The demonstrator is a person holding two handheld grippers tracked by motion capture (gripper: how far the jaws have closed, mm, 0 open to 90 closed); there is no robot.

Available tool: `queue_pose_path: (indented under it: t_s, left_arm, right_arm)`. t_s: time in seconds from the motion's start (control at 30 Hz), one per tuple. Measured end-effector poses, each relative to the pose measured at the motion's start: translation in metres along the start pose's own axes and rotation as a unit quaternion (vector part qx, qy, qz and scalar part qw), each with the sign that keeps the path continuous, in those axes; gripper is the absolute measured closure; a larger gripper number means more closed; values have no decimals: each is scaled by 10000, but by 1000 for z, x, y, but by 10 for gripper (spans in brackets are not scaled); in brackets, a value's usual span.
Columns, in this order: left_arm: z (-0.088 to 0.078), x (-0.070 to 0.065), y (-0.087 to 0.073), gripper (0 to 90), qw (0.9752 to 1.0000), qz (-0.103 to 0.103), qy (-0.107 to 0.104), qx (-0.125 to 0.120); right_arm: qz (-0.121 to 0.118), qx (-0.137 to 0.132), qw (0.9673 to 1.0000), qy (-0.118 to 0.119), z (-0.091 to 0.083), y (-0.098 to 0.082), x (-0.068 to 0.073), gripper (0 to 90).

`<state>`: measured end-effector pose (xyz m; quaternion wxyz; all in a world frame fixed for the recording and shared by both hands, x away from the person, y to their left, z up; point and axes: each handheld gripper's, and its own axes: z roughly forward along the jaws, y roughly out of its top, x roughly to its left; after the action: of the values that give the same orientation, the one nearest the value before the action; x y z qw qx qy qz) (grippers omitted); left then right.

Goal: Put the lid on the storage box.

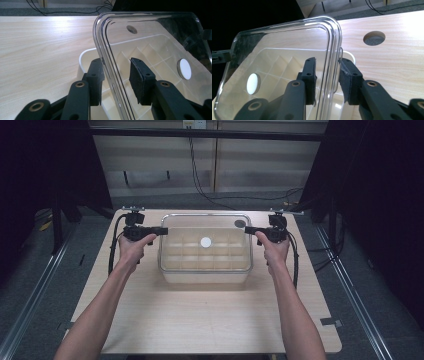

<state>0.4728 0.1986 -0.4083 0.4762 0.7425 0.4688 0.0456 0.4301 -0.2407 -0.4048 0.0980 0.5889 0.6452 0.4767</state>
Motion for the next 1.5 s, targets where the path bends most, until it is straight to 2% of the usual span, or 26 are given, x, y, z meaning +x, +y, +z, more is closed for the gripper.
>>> queue_pose_path:
  t_s: [0.13, 0.27, 0.4, 0.7, 0.87, 1.0, 1.2, 1.47, 1.5]
  left_arm:
    - [4, 5, -2, 629, 9999, -85, -56, 76]
    - [8, 6, -1, 614, 9998, -79, 8, 190]
    - [12, 9, -3, 610, 9996, -187, -15, 228]
    - [17, 11, -4, 594, 9992, -129, 4, 383]
    - [20, 14, -5, 592, 9988, -204, -28, 436]
    - [22, 16, -7, 586, 9986, -288, -44, 450]
    - [24, 16, -9, 568, 9983, -210, 3, 553]
    - [32, 17, -14, 542, 9976, -341, -9, 609]
    - [33, 17, -14, 527, 9974, -263, -15, 667]
  right_arm:
    - [4, 42, 10000, -16, 5, -1, -2, 658]
    - [-30, 79, 10000, -16, 9, -2, -4, 650]
    - [-2, 143, 9999, -93, 13, -4, -6, 639]
    - [43, 296, 9993, -207, 21, -6, -8, 623]
    - [52, 409, 9987, -284, 27, -8, -10, 611]
    - [8, 395, 9985, -375, 29, -9, -8, 594]
    - [27, 446, 9980, -442, 32, -11, -8, 576]
    - [21, 588, 9965, -585, 41, -16, -8, 515]
    - [15, 573, 9965, -601, 41, -16, -7, 514]
